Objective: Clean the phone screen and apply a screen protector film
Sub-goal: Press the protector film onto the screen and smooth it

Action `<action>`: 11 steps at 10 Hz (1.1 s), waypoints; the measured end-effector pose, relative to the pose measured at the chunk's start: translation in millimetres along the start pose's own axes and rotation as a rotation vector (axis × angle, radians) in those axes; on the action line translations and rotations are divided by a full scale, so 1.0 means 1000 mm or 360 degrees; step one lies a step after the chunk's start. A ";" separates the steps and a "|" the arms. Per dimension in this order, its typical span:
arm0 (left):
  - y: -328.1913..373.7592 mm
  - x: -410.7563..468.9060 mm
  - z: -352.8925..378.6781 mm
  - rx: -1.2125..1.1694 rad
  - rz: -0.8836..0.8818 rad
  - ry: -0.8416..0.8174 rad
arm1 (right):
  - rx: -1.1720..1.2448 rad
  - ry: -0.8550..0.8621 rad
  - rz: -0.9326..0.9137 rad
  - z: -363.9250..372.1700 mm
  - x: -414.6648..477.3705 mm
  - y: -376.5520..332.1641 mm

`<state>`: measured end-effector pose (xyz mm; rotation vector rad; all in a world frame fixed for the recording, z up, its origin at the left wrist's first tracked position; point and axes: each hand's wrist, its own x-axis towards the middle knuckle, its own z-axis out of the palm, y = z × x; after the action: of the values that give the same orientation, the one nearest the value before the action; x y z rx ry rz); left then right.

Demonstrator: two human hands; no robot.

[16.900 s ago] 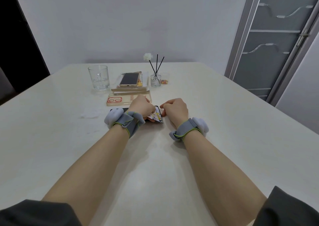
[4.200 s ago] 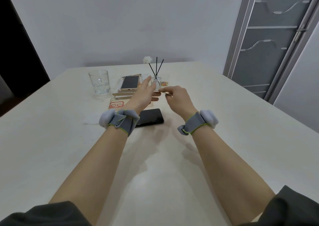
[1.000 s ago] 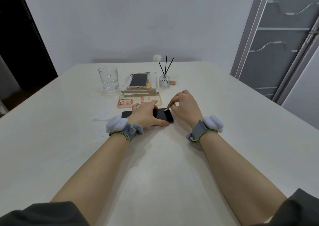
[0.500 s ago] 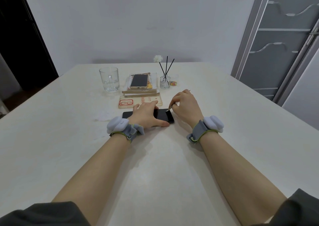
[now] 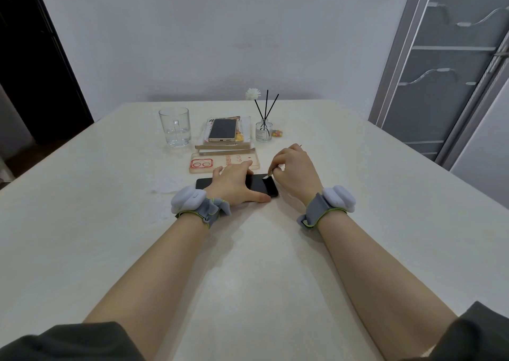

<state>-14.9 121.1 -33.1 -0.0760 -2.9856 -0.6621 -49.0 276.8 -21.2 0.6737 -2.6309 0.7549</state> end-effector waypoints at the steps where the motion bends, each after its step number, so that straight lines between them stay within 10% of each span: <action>1: -0.001 0.000 0.000 -0.0011 0.0001 0.0000 | -0.0001 0.0022 0.0006 0.000 0.001 0.000; 11: 0.001 -0.002 -0.002 -0.0016 -0.0014 -0.0017 | -0.0036 0.0044 -0.0019 0.001 0.002 0.004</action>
<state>-12.5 121.6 -31.0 -0.0674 -2.9945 -0.6794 -53.0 278.5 -22.3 0.6674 -2.6038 0.7245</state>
